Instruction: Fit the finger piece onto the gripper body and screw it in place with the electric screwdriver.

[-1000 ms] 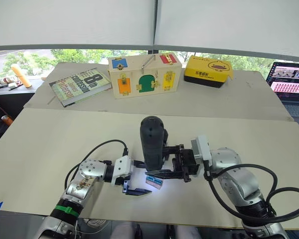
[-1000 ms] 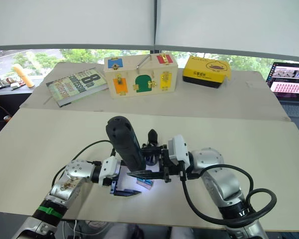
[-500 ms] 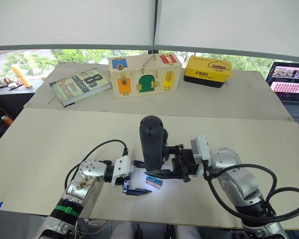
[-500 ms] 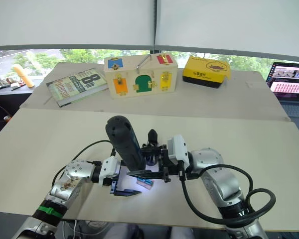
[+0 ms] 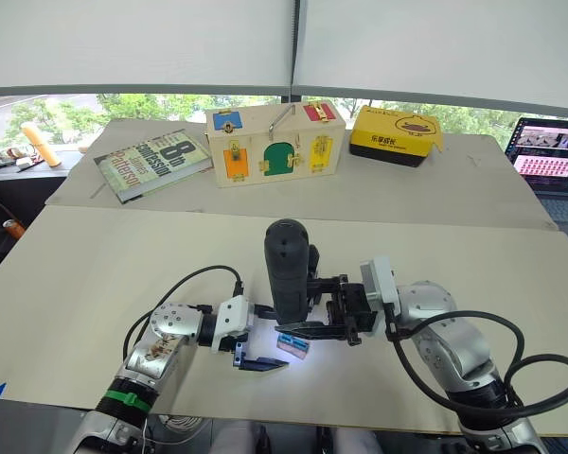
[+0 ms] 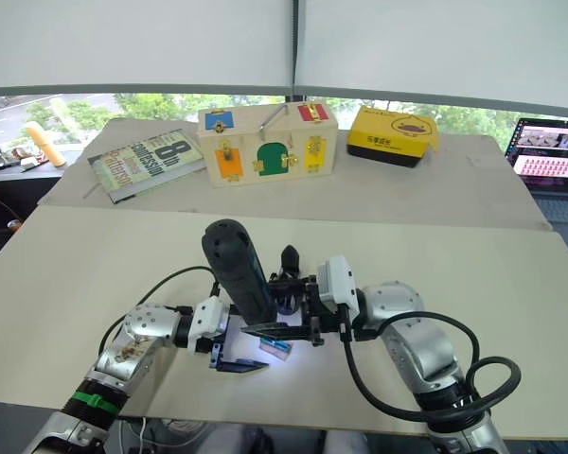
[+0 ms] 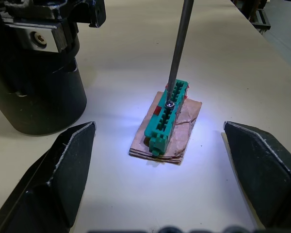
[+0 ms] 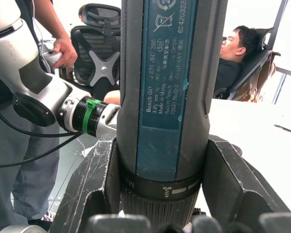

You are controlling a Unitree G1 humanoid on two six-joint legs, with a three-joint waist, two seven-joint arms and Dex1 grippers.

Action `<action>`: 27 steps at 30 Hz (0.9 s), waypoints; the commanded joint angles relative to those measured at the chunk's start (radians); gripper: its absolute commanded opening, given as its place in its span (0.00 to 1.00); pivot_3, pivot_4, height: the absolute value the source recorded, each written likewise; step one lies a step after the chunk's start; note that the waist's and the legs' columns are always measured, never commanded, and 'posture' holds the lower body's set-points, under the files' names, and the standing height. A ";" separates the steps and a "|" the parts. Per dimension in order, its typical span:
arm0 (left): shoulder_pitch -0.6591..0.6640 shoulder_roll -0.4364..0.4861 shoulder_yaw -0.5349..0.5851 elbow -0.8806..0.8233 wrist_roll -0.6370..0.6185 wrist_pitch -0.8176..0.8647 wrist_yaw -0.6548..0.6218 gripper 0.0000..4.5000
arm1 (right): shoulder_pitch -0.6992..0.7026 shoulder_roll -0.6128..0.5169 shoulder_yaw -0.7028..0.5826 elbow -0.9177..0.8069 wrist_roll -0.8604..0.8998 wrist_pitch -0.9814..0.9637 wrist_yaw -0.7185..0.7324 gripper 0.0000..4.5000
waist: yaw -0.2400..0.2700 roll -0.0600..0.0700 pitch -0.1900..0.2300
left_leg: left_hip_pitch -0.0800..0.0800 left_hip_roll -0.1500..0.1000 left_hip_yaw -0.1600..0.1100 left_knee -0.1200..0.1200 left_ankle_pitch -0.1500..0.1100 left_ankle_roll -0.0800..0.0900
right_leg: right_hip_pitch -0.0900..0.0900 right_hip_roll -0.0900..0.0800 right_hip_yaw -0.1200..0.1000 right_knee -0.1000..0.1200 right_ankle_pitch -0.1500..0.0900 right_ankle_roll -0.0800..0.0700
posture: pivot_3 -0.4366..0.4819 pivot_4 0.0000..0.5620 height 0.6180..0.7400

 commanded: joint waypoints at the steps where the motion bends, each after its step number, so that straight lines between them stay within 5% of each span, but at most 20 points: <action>1: 0.027 -0.010 -0.050 0.033 0.028 0.006 0.008 0.99 | -0.026 0.011 -0.012 -0.020 0.025 -0.003 0.000 0.43 | 0.000 0.000 0.000 | 0.000 0.000 0.000 0.000 0.000 0.000 | 0.000 0.000 0.000 0.000 0.000 0.000 | 0.48 0.27 1.00; 27: 0.025 -0.010 -0.046 0.034 0.026 0.009 0.015 0.99 | -0.010 0.014 -0.004 -0.004 0.004 -0.011 0.006 0.43 | 0.000 0.000 0.000 | 0.000 0.000 0.000 0.000 0.000 0.000 | 0.000 0.000 0.000 0.000 0.000 0.000 | 0.48 0.27 1.00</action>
